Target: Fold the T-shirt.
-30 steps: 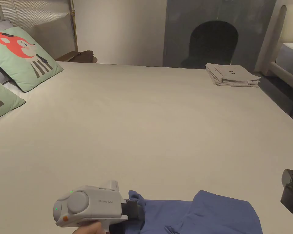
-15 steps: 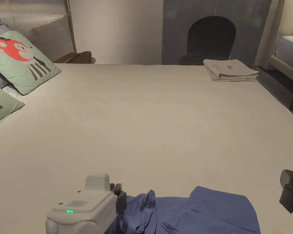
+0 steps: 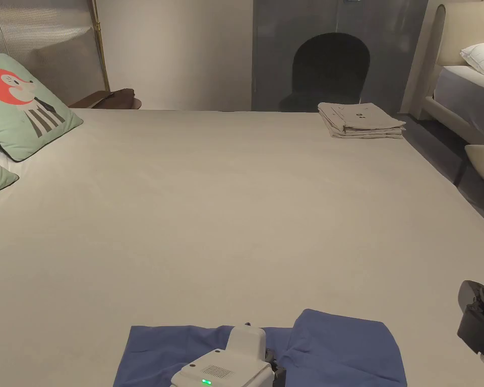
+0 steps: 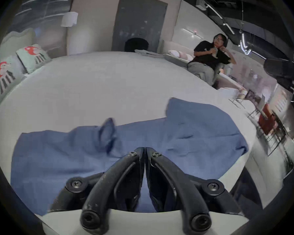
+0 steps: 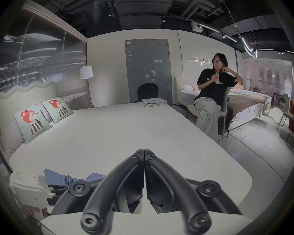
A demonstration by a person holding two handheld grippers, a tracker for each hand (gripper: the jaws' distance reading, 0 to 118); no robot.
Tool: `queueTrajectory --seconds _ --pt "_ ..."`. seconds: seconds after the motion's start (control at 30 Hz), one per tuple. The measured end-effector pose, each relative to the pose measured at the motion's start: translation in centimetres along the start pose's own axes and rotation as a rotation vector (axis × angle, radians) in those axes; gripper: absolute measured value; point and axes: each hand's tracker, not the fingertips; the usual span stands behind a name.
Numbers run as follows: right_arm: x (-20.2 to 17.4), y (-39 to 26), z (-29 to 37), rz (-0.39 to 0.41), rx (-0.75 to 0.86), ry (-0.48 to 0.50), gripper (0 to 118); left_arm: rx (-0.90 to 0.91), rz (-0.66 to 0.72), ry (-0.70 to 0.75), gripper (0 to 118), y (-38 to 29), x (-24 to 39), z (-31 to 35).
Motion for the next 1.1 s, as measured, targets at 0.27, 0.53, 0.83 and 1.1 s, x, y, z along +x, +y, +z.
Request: queueTrajectory --seconds 0.27,0.53,0.83,1.1 --pt "-1.6 0.4 -0.4 0.004 0.005 0.028 0 0.165 0.197 -0.016 1 3.0 -6.8 6.7" --pt "-4.2 0.0 -1.8 0.018 -0.02 0.089 0 0.135 0.54 -0.15 1 2.8 -21.8 13.8" --pt "-5.7 -0.2 -2.3 0.053 -0.036 0.106 0 -0.067 0.822 -0.362 108 0.5 -25.8 13.1" --pt "-6.5 0.4 -2.1 0.073 -0.043 0.097 0 -0.118 0.867 -0.346 13 -1.6 -28.3 7.3"
